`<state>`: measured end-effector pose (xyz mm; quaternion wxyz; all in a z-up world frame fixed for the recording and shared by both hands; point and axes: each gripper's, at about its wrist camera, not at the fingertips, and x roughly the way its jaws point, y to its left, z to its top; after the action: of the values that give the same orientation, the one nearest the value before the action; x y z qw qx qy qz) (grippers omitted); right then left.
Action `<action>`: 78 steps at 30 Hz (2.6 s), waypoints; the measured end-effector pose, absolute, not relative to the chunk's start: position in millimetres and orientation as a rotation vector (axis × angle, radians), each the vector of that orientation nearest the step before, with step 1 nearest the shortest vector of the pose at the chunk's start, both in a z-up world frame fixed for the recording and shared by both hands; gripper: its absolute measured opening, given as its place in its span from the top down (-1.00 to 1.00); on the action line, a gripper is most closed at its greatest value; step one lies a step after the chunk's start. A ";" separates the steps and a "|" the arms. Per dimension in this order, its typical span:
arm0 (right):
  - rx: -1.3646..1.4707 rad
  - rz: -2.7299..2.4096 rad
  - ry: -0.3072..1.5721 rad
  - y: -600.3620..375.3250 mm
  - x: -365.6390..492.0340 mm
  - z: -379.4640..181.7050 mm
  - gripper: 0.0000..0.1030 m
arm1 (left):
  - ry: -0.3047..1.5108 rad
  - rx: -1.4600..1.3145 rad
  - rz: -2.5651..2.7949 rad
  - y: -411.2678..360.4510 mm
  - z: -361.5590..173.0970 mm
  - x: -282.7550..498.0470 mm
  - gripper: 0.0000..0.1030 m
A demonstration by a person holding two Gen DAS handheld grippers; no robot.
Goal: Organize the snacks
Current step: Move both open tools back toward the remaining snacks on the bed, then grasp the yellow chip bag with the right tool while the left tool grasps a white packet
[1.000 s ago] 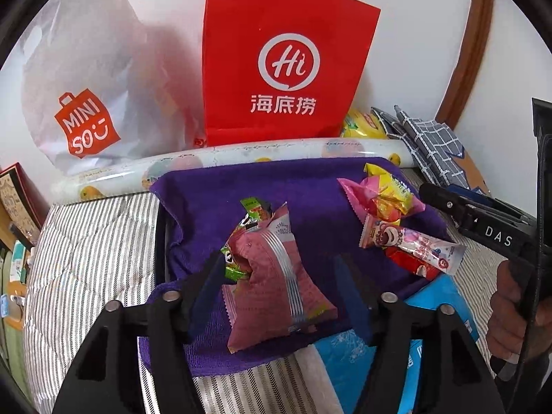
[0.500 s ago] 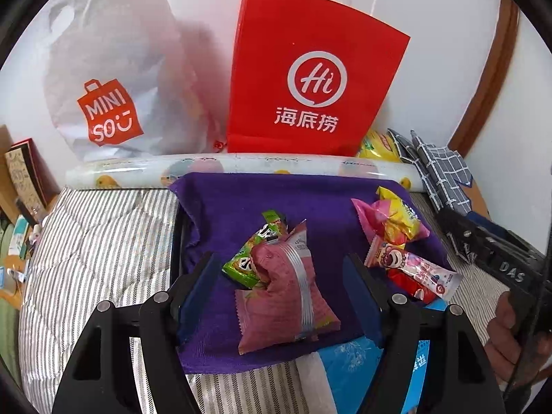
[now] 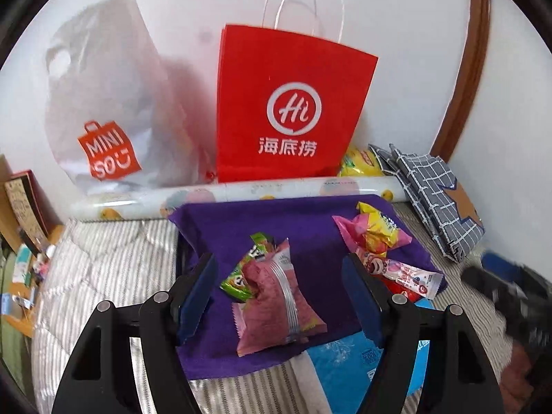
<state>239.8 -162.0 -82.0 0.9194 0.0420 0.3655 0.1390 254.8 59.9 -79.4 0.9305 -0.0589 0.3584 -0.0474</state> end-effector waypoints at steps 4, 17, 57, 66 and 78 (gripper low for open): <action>0.058 0.309 0.781 -160.9 207.1 -86.6 -0.48 | 0.742 -0.120 -0.130 63.0 -68.4 242.7 -0.40; 0.056 0.384 0.902 -151.3 122.0 -120.4 -0.48 | 0.753 -0.099 -0.062 76.2 -70.5 175.3 -0.41; -0.014 0.320 0.889 -164.8 103.1 -175.7 -0.11 | 1.037 -0.142 -0.182 44.7 -171.1 123.5 -0.49; 0.002 0.265 0.869 -190.0 106.7 -170.5 -0.05 | 0.984 0.005 -0.137 16.4 -172.4 111.3 0.16; 0.007 0.230 0.866 -203.4 106.8 -173.1 -0.05 | 0.992 -0.035 -0.135 17.2 -169.8 115.5 0.60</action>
<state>106.8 -203.4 -173.1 0.9013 0.0035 0.4187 0.1114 115.5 17.2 -169.8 0.8771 -0.0166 0.4756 -0.0646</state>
